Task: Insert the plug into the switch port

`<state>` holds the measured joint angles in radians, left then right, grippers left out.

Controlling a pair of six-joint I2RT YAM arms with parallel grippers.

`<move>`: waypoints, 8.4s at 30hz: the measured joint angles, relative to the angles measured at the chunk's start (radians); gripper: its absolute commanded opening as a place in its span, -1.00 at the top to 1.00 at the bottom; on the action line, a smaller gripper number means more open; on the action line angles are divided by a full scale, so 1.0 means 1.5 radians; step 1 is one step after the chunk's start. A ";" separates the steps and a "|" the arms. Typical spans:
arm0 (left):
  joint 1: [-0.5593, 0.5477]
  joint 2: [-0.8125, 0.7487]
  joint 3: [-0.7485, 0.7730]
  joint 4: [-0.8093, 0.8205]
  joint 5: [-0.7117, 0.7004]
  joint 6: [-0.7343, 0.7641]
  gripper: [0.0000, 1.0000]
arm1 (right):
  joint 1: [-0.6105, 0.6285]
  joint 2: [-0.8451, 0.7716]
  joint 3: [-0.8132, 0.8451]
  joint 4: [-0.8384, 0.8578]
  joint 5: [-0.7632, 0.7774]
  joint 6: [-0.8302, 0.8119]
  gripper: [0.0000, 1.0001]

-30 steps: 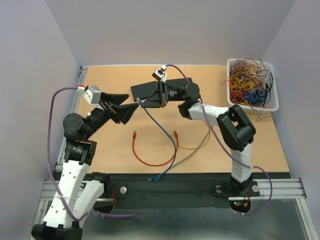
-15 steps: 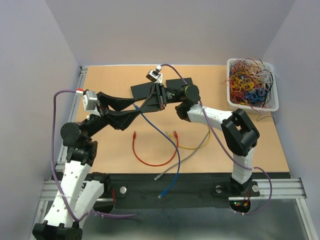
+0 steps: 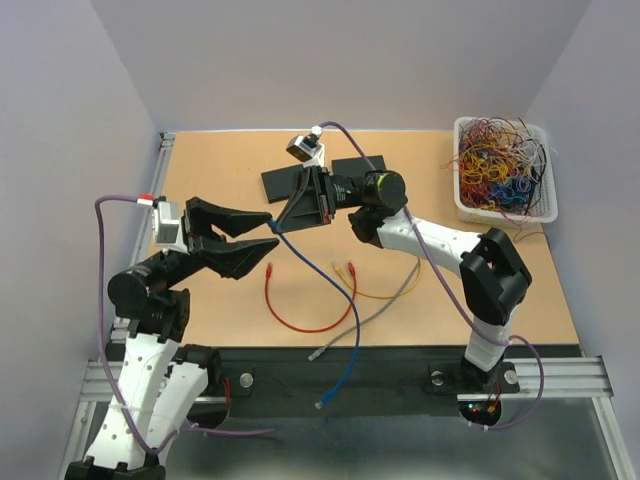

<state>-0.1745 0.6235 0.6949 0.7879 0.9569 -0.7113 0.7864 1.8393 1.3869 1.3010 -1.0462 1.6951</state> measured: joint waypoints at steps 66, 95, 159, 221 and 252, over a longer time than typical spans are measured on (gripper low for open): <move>-0.010 -0.011 0.047 0.115 0.028 -0.091 0.80 | 0.092 -0.003 0.102 0.022 0.019 0.002 0.99; -0.014 0.006 0.141 -0.350 -0.161 0.094 1.00 | -0.029 -0.148 -0.028 -0.078 0.007 -0.279 -0.22; -0.012 0.151 0.262 -0.724 -0.486 0.053 1.00 | 0.201 -0.048 0.286 -1.007 0.727 -1.153 0.44; -0.013 0.121 0.186 -0.672 -0.480 0.060 -0.05 | 0.204 -0.116 0.133 -0.914 0.815 -1.102 0.99; -0.013 0.082 0.167 -0.619 -0.448 0.053 0.11 | 0.203 -0.093 0.138 -0.911 0.809 -1.068 0.99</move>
<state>-0.1947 0.7460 0.9459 -0.1402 0.2844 -0.6312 1.0916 1.7004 1.5944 -0.0654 0.1677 0.0925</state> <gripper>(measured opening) 0.464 0.205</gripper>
